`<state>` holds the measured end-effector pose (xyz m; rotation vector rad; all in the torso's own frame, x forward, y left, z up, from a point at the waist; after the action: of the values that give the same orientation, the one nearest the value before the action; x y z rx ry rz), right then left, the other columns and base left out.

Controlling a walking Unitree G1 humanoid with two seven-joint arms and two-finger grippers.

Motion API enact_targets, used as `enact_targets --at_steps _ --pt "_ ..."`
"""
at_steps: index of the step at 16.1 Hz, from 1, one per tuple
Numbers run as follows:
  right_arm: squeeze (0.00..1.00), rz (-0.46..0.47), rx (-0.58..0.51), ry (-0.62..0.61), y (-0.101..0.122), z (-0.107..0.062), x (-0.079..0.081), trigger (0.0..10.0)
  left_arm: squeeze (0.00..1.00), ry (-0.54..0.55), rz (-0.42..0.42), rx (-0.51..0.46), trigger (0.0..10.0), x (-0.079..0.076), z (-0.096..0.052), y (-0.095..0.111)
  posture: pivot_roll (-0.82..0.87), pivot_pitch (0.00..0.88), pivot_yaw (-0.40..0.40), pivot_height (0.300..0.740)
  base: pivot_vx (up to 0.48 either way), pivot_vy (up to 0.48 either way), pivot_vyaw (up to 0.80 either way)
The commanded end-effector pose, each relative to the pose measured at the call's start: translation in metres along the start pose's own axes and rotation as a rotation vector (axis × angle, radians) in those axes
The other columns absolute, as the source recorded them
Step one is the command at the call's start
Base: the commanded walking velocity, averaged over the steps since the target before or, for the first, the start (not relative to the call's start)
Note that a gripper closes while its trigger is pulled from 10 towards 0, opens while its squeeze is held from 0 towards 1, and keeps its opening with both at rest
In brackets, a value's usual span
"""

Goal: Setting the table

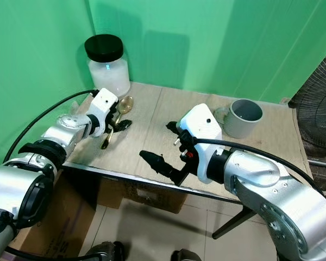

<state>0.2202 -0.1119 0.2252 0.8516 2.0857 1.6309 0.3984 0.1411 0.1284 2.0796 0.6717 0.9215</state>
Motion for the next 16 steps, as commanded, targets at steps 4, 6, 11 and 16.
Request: enact_targets --at_steps 4,6,11,16 --pt "0.0 -0.002 0.032 0.029 -0.003 -0.004 0.005 10.0 0.76 0.034 0.046 0.056 10.0 0.003 -0.002 -0.008 -0.1 0.139 0.006 0.74 0.0 0.0 0.0" --pt "0.0 -0.002 0.038 0.035 -0.003 -0.004 0.005 10.0 0.0 0.036 0.012 0.077 2.5 0.0 -0.001 -0.013 -0.1 0.136 0.005 0.74 0.0 0.0 0.0" --pt "0.0 -0.004 0.046 0.046 -0.003 -0.004 0.007 10.0 0.0 0.042 -0.085 0.096 0.0 -0.002 -0.001 -0.019 -0.1 0.139 0.003 0.74 0.0 0.0 0.0" --pt "0.0 -0.003 0.049 0.053 -0.003 -0.003 0.008 10.0 0.0 0.026 -0.109 0.145 0.0 -0.003 -0.004 -0.03 -0.09 0.139 0.002 0.74 0.0 0.0 0.0"
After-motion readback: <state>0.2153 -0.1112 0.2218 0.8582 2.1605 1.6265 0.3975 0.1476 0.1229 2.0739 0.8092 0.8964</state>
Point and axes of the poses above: a point about 5 cm out from each wrist's last joint towards the gripper, its own z axis pointing out of the wrist towards the gripper, its own y axis along the axis of the wrist's last joint, x = y × z, the point moved 1 cm from there along z, pointing out of the wrist towards the gripper, and after that the axes turned 10 degrees about z, right-handed, at the moved point
